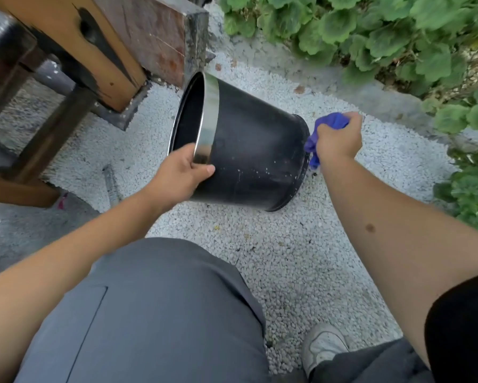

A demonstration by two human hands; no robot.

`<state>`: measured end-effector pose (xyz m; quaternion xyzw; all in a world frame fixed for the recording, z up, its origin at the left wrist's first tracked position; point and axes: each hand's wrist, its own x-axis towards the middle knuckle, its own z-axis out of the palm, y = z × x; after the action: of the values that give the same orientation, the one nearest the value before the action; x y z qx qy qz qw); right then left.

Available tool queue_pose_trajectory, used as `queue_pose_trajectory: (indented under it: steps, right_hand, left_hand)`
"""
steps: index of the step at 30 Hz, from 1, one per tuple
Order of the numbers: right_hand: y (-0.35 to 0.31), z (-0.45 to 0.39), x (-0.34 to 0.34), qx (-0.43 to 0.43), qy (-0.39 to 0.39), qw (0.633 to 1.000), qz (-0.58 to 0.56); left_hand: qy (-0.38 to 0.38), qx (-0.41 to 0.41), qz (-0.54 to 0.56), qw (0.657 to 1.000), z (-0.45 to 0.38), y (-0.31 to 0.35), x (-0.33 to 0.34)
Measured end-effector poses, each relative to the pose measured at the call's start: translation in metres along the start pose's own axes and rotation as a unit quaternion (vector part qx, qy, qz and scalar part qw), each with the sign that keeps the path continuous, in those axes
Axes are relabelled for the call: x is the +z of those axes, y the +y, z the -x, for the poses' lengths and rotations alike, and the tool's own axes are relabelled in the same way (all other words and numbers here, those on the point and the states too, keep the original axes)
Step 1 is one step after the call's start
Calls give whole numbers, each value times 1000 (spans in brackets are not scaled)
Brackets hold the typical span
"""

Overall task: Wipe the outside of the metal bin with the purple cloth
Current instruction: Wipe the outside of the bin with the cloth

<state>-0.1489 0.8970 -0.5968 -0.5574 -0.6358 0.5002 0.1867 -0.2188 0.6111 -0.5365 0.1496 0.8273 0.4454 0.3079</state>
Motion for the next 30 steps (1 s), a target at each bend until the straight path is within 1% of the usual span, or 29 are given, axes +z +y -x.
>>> queue_pose_trajectory:
  steps: [1,2,3,4,6,7,8,9,11,13,14,15,18,20,24,26,30]
  right_hand:
    - [-7,-1,-4,17,17,999,-47]
    - [-15,0,-6,5,34,997,-62]
    - [-24,5,-7,-14,34,996,-79]
    - [-33,11,-3,-36,23,995,-86]
    - [-49,32,13,-73,-29,992,-102]
    - [-55,47,23,-99,-53,989,-99]
    - [-58,63,34,-136,-74,984,-85]
    - [-60,82,45,-176,-96,977,-70]
    - [-60,120,63,-261,-133,956,-18]
    - [-52,148,75,-325,-162,931,33]
    - [-45,152,77,-343,-167,923,49]
    - [-37,151,78,-352,-165,919,63]
    - [-14,130,72,-343,-145,923,100]
    - [0,111,69,-313,-125,934,118]
    - [22,71,55,-237,-74,952,176]
    - [32,54,45,-211,-59,954,203]
    - [41,37,34,-187,-46,955,227]
  left_hand:
    - [5,-3,22,1000,-2,4,-2]
    - [9,-3,36,999,-5,7,-3]
    - [15,-1,43,999,-7,9,-3]
    - [23,2,32,999,-9,9,-3]
    - [56,13,-12,998,-14,11,0]
    - [70,21,-21,997,-16,12,0]
    - [67,27,-6,997,-18,15,1]
    - [52,30,29,998,-20,19,1]
    - [0,59,58,997,-21,22,2]
    - [-41,112,26,993,-19,18,5]
    - [-52,124,7,991,-19,12,5]
    - [-59,116,8,991,-17,6,5]
    - [-32,94,-11,995,-17,-13,-2]
    - [-18,73,-14,997,-17,-22,-6]
    - [-14,61,-27,998,-18,-32,-12]
    - [-5,64,-26,998,-17,-30,-10]
    - [40,105,-24,993,-9,-24,1]
